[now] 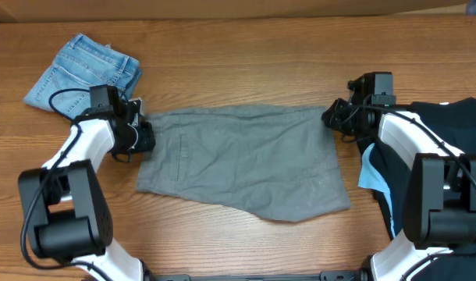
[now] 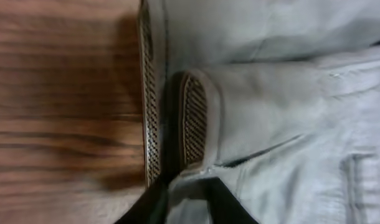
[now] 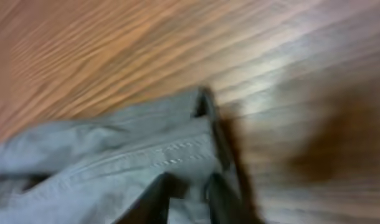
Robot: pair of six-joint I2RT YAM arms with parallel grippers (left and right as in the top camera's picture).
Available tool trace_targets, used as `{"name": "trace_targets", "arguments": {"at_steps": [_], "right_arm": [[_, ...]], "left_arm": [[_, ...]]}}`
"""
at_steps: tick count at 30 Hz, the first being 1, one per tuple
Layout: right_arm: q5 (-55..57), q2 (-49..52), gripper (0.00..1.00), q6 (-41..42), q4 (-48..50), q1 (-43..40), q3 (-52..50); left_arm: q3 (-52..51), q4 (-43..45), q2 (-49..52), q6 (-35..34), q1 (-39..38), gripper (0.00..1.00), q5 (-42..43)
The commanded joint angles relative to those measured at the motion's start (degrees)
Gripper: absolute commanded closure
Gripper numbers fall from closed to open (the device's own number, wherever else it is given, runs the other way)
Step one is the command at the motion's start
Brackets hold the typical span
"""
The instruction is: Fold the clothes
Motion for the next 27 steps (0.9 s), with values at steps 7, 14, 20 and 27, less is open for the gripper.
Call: {"name": "trace_targets", "arguments": {"at_steps": [7, 14, 20, 27], "right_arm": [[-3.32, -0.44, 0.96, -1.16, 5.22, -2.21, 1.84], [10.12, -0.44, 0.93, -1.29, 7.15, -2.64, 1.84], [5.97, -1.25, 0.23, -2.73, 2.64, -2.64, 2.45], [-6.54, -10.32, 0.35, -2.56, -14.73, -1.66, 3.69]], "left_arm": [[1.20, 0.33, 4.66, -1.46, 1.16, 0.96, 0.42], [4.33, -1.25, 2.10, -2.93, 4.28, 0.96, 1.14], [10.19, -7.45, -1.33, -0.63, 4.81, 0.67, 5.01], [13.16, -13.49, -6.51, 5.16, 2.29, 0.75, 13.86]]}}
